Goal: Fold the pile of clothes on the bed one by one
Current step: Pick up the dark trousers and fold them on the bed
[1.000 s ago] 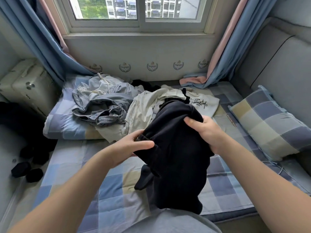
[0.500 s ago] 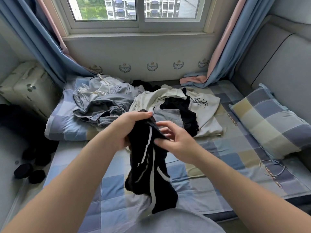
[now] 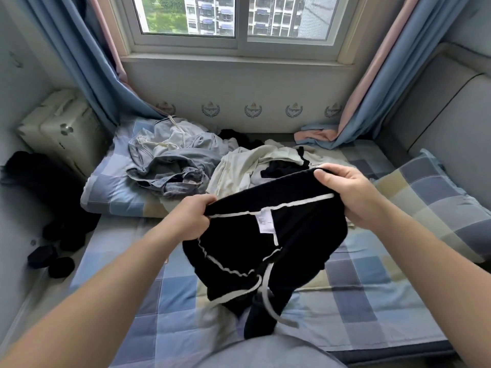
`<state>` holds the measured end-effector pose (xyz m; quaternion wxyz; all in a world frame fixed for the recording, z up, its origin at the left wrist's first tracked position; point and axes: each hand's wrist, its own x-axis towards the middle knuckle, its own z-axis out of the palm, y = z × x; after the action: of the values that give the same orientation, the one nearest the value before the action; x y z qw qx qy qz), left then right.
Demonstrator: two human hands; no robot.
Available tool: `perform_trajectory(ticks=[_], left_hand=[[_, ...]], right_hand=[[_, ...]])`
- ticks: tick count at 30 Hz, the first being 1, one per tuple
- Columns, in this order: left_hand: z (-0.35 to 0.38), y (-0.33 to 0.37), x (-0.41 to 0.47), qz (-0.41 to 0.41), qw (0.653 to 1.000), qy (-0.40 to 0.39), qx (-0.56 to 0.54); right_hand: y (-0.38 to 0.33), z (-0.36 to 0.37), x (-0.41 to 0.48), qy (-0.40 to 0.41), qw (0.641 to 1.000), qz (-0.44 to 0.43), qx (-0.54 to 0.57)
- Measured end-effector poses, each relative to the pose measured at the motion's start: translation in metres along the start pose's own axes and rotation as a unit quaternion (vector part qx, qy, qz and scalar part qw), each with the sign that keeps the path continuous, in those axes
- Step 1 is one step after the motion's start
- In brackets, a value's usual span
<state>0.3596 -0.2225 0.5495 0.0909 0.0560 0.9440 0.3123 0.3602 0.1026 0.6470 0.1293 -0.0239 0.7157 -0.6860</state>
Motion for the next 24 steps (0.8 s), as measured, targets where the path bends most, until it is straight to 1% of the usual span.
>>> perform_trajectory(ticks=[3, 4, 5, 6, 7, 8, 9, 11, 12, 13, 14, 15, 16, 17, 18, 20, 22, 23, 24], left_hand=[[0.002, -0.020, 0.004, -0.058, 0.997, -0.023, 0.044], [0.002, -0.025, 0.005, -0.070, 0.996, -0.028, 0.055], [0.002, -0.028, 0.006, -0.079, 0.994, -0.031, 0.065], [0.002, -0.030, 0.008, -0.085, 0.993, -0.035, 0.074], [0.000, -0.030, 0.010, -0.097, 0.991, -0.038, 0.082], [-0.002, -0.029, 0.013, -0.110, 0.989, -0.043, 0.090], [-0.004, -0.028, 0.015, -0.127, 0.985, -0.049, 0.103], [-0.004, -0.025, 0.017, -0.153, 0.977, -0.059, 0.137], [-0.003, -0.023, 0.018, -0.163, 0.976, -0.064, 0.128], [0.000, -0.020, 0.018, -0.182, 0.978, -0.065, 0.076], [0.005, -0.018, 0.017, -0.211, 0.975, -0.066, -0.021], [0.009, -0.017, 0.015, -0.246, 0.957, -0.068, -0.137], [0.013, -0.017, 0.013, -0.270, 0.928, -0.065, -0.249], [0.013, -0.018, 0.010, -0.277, 0.898, -0.057, -0.336], [0.013, -0.021, 0.008, -0.275, 0.872, -0.042, -0.402], [0.010, -0.023, 0.007, -0.250, 0.814, -0.003, -0.523], [-0.001, -0.020, 0.010, -0.213, 0.765, 0.041, -0.607], [-0.008, -0.016, 0.013, -0.188, 0.753, 0.060, -0.628], [-0.015, -0.012, 0.017, -0.158, 0.750, 0.077, -0.638]], right_hand=[[0.006, -0.036, 0.002, 0.035, 0.999, 0.017, -0.021], [0.011, -0.047, 0.003, 0.028, 0.997, 0.028, -0.069], [0.019, -0.057, 0.004, 0.016, 0.987, 0.042, -0.154], [0.027, -0.064, 0.005, 0.003, 0.964, 0.056, -0.260], [0.036, -0.070, 0.008, -0.001, 0.929, 0.071, -0.364], [0.045, -0.073, 0.009, 0.002, 0.892, 0.081, -0.444], [0.054, -0.075, 0.011, 0.010, 0.862, 0.083, -0.500], [0.068, -0.079, 0.015, 0.033, 0.825, 0.080, -0.558], [0.073, -0.079, 0.015, 0.046, 0.816, 0.087, -0.570], [0.079, -0.079, 0.017, 0.061, 0.814, 0.101, -0.569], [0.083, -0.078, 0.018, 0.079, 0.829, 0.124, -0.539], [0.086, -0.076, 0.019, 0.099, 0.862, 0.156, -0.472], [0.087, -0.073, 0.018, 0.117, 0.897, 0.194, -0.379], [0.087, -0.071, 0.017, 0.131, 0.923, 0.228, -0.282], [0.086, -0.070, 0.014, 0.133, 0.940, 0.248, -0.192], [0.079, -0.074, 0.011, 0.105, 0.964, 0.240, -0.052], [0.067, -0.082, 0.008, 0.047, 0.979, 0.191, 0.060], [0.059, -0.085, 0.008, 0.023, 0.981, 0.164, 0.097], [0.050, -0.086, 0.008, 0.001, 0.985, 0.134, 0.107]])
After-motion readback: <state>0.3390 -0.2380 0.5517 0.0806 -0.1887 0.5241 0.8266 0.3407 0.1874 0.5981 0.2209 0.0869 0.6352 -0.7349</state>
